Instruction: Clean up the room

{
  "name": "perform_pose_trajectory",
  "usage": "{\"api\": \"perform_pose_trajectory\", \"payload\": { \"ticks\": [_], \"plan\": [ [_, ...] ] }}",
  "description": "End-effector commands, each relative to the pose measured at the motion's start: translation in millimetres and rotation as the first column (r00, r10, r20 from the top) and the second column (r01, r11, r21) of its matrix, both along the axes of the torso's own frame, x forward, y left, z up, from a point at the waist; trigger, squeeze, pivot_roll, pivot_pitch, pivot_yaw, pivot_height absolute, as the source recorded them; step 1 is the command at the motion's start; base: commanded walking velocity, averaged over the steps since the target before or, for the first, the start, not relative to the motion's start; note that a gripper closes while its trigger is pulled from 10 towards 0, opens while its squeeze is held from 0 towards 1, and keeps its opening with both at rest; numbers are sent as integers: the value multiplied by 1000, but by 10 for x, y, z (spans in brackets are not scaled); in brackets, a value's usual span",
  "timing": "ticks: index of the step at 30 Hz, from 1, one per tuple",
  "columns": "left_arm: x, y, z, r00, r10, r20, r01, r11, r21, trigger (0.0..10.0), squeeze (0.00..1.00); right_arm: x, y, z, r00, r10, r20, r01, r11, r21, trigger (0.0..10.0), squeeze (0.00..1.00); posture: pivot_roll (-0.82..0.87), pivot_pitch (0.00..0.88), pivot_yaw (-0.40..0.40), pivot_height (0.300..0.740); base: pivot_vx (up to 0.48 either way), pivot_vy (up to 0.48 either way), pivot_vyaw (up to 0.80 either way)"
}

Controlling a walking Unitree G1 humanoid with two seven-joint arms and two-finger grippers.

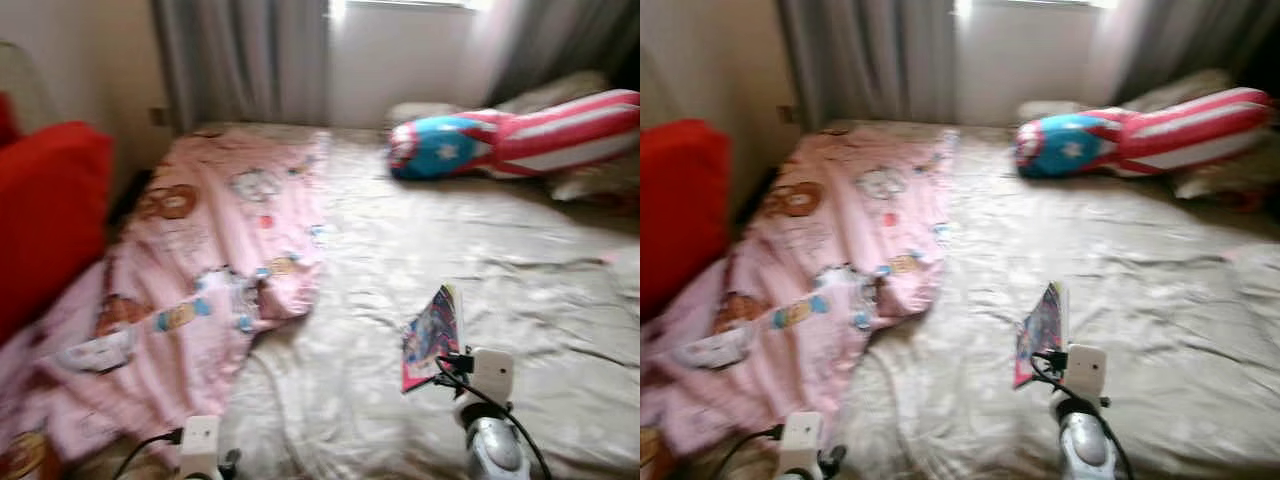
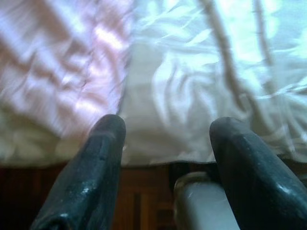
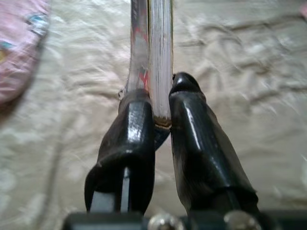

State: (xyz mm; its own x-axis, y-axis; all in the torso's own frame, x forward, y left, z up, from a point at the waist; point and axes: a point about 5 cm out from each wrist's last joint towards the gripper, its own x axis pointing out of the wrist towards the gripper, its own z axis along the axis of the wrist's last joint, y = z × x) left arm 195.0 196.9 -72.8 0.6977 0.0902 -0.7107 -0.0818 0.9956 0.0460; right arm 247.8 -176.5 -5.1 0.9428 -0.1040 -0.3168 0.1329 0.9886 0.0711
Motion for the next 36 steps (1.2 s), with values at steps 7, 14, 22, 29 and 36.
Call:
{"api": "perform_pose_trajectory", "payload": {
  "ticks": [7,14,22,29,36],
  "plan": [
    [-47,3,-29,1000,8,-23,-8,1000,3,10000,0,14,11,34,1000,3,25,-3,1000,5,10000,0,-74,0,-61,740,0,0,-725],
    [-39,12,-25,1000,-10,-29,11,1000,29,10000,0,18,7,41,999,3,36,-3,1000,2,10000,0,-73,0,-57,740,0,0,-379],
    [-41,19,-29,999,-10,-39,11,999,37,10000,0,20,34,26,999,22,25,-22,1000,-5,10000,0,-75,0,-49,740,0,-379,0],
    [-52,24,-36,999,-8,-51,10,999,43,10000,0,35,54,44,998,49,36,-48,998,-44,10000,0,-77,0,-44,740,0,-390,73],
    [-61,27,-43,998,-8,-61,10,999,46,10000,0,43,73,31,998,54,26,-53,998,-40,10000,0,-78,0,-41,740,0,-392,75]
  ]
}}
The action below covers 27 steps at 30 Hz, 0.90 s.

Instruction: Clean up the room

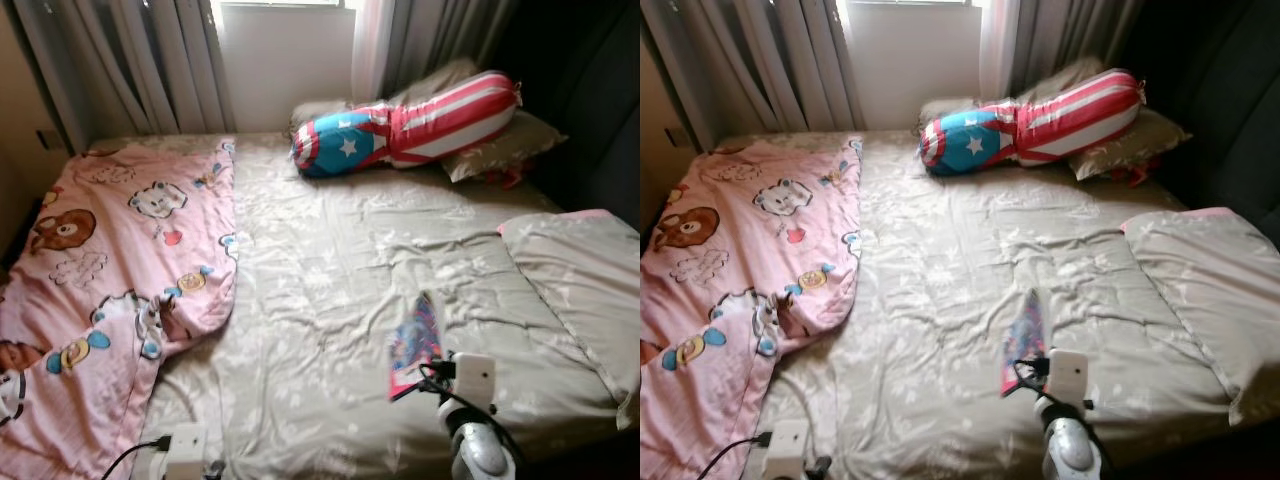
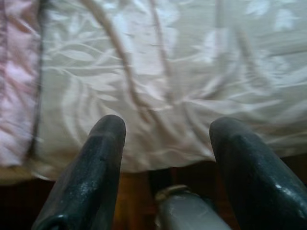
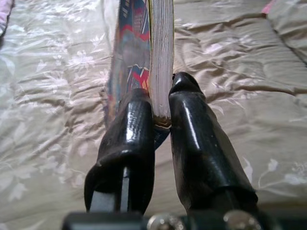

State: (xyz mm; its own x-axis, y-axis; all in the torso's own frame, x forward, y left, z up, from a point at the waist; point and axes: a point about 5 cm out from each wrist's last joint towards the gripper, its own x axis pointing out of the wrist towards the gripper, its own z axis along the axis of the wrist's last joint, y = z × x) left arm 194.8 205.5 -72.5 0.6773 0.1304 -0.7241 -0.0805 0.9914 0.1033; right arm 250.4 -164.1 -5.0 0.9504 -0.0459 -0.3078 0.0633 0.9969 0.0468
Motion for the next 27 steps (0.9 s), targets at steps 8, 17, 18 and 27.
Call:
{"api": "perform_pose_trajectory", "payload": {
  "ticks": [8,17,18,27],
  "plan": [
    [-69,-56,-51,999,-9,-37,9,1000,-10,10000,0,8,-34,12,1000,-9,12,9,1000,-17,10000,0,-76,0,-41,740,0,-392,0],
    [-76,-49,-52,999,-8,-36,7,1000,-9,10000,0,-5,-17,-18,1000,12,-5,-12,1000,-12,10000,0,-78,0,-40,740,0,-385,0],
    [-72,-49,-50,999,-7,-34,7,1000,-9,10000,0,-6,-20,-21,1000,11,-7,-11,1000,-15,10000,0,-78,0,-40,740,0,-270,0],
    [-13,-56,-13,1000,5,9,-5,999,-37,10000,0,-8,-62,-30,1000,-2,-14,2,1000,-20,10000,0,-80,0,-38,740,0,0,0]
  ]
}}
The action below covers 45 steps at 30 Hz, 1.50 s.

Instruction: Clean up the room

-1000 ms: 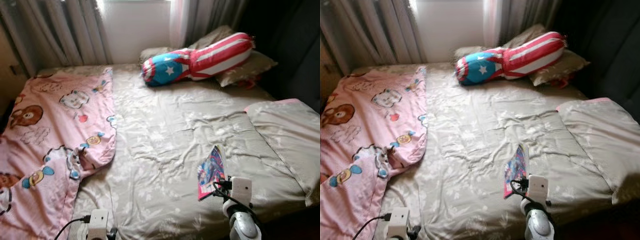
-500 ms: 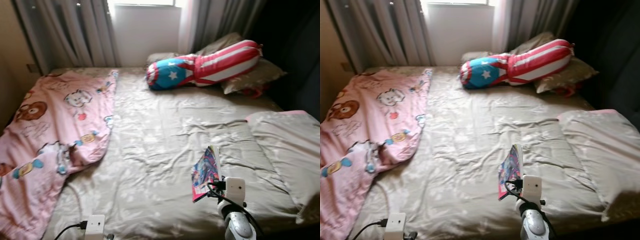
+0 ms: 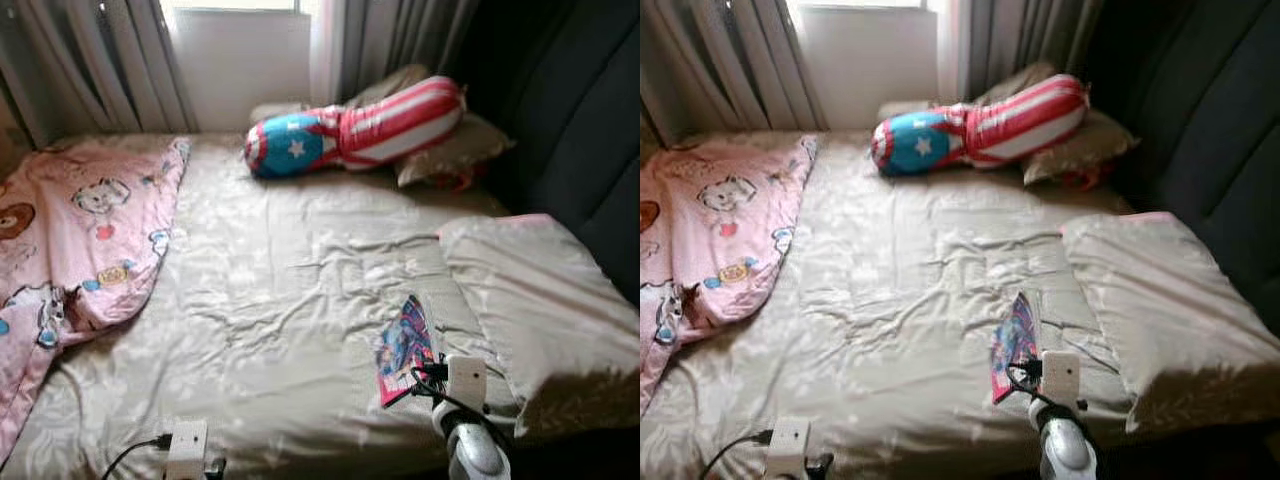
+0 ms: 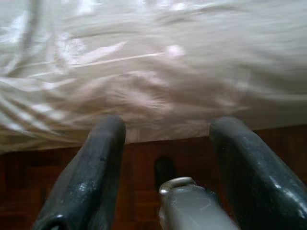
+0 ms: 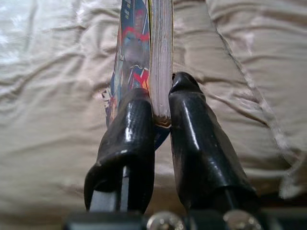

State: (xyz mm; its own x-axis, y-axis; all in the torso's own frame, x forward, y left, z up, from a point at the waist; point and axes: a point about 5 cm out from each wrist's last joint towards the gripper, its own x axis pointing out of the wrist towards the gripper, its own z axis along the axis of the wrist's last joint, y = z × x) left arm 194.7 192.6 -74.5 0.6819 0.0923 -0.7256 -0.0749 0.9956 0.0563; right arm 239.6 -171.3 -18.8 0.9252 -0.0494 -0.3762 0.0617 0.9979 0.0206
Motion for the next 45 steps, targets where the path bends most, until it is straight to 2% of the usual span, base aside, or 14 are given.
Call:
{"api": "perform_pose_trajectory", "payload": {
  "ticks": [1,11,31,36,40,41,43,45],
  "plan": [
    [-11,74,7,1000,11,4,-12,1000,9,10000,0,99,11,108,998,-7,60,7,1000,2,10000,0,-79,0,-37,740,0,0,0],
    [-43,74,-12,1000,14,-11,-14,1000,0,10000,0,87,25,98,998,-8,60,8,1000,4,10000,0,-78,0,-35,740,0,0,0],
    [-43,61,-11,1000,7,-5,-7,1000,-4,10000,0,95,36,100,998,9,60,-8,1000,-11,10000,0,-86,0,-34,740,303,0,0],
    [75,80,70,998,3,66,-1,1000,-22,10000,0,78,29,95,998,14,59,-13,1000,-13,10000,0,-83,0,-37,740,0,0,0],
    [194,147,161,980,143,141,-127,985,-117,10000,0,70,27,98,998,16,62,-16,1000,-8,10000,0,-82,0,-37,740,0,0,0],
    [247,157,207,972,153,179,-130,982,-134,10000,0,71,26,106,998,17,66,-17,1000,-5,10000,0,-80,0,-37,740,0,0,0],
    [344,159,299,957,138,256,-102,984,-147,10000,0,83,33,137,996,27,85,-27,1000,2,10000,0,-75,0,-39,740,0,0,0],
    [463,149,436,931,71,359,-32,993,-114,10000,0,116,35,200,992,50,115,-50,999,-3,10000,0,-76,0,-38,740,0,0,0]
  ]
}}
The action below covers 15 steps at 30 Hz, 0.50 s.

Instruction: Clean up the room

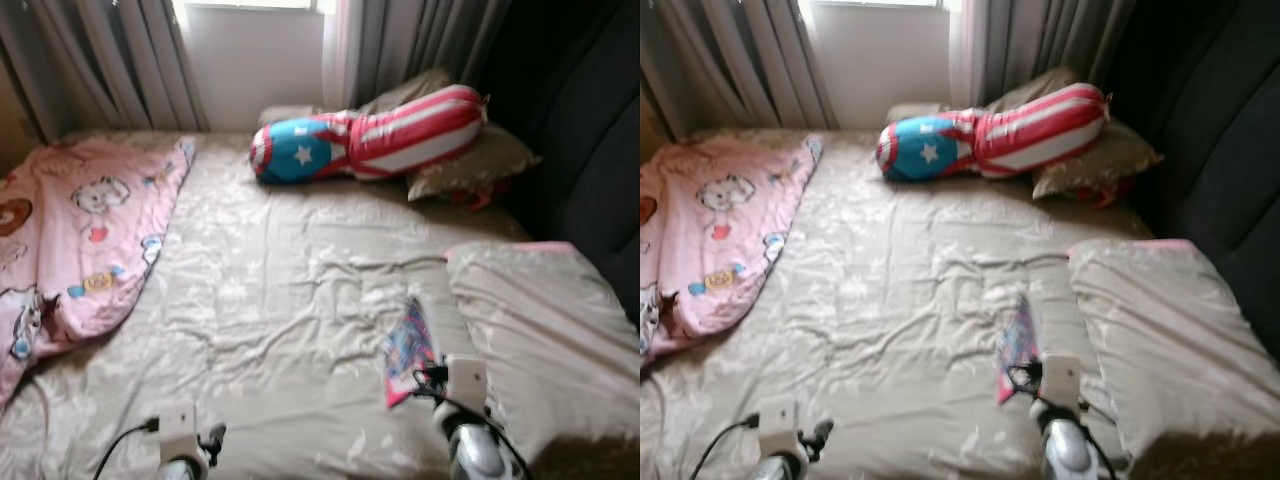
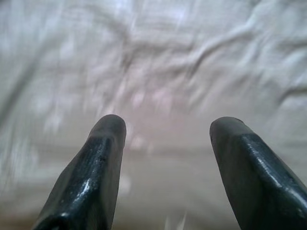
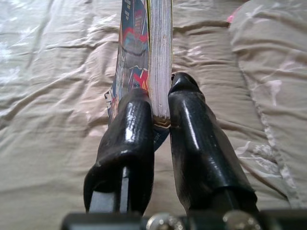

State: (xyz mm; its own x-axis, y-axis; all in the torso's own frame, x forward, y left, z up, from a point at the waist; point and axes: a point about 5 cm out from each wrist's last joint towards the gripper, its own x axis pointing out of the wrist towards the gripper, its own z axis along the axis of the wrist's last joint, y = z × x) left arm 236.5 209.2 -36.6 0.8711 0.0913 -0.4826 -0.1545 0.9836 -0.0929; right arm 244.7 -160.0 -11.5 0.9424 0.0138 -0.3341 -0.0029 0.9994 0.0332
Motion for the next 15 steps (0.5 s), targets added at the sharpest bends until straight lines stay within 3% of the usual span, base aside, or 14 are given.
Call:
{"api": "perform_pose_trajectory", "payload": {
  "ticks": [1,3,4,9,15],
  "plan": [
    [45,-17,58,998,-29,49,28,1000,12,10000,0,65,-79,127,997,-13,71,14,1000,-8,10000,0,-76,0,-38,740,0,0,0],
    [135,-20,201,986,-60,154,53,998,46,10000,0,120,-100,229,993,-14,114,13,1000,11,10000,0,-78,0,-35,740,0,0,0],
    [135,-20,201,986,-60,154,53,998,46,10000,0,120,-100,229,993,-14,114,13,1000,11,10000,0,-78,0,-35,740,0,0,0],
    [248,-92,513,931,-91,352,70,995,74,10000,0,239,-57,452,977,10,214,-24,998,63,10000,0,-80,0,-20,740,0,0,0],
    [214,-111,609,910,-83,407,58,996,73,10000,0,273,-11,540,967,9,255,-33,995,92,10000,0,-82,0,-14,740,0,0,0]
  ]
}}
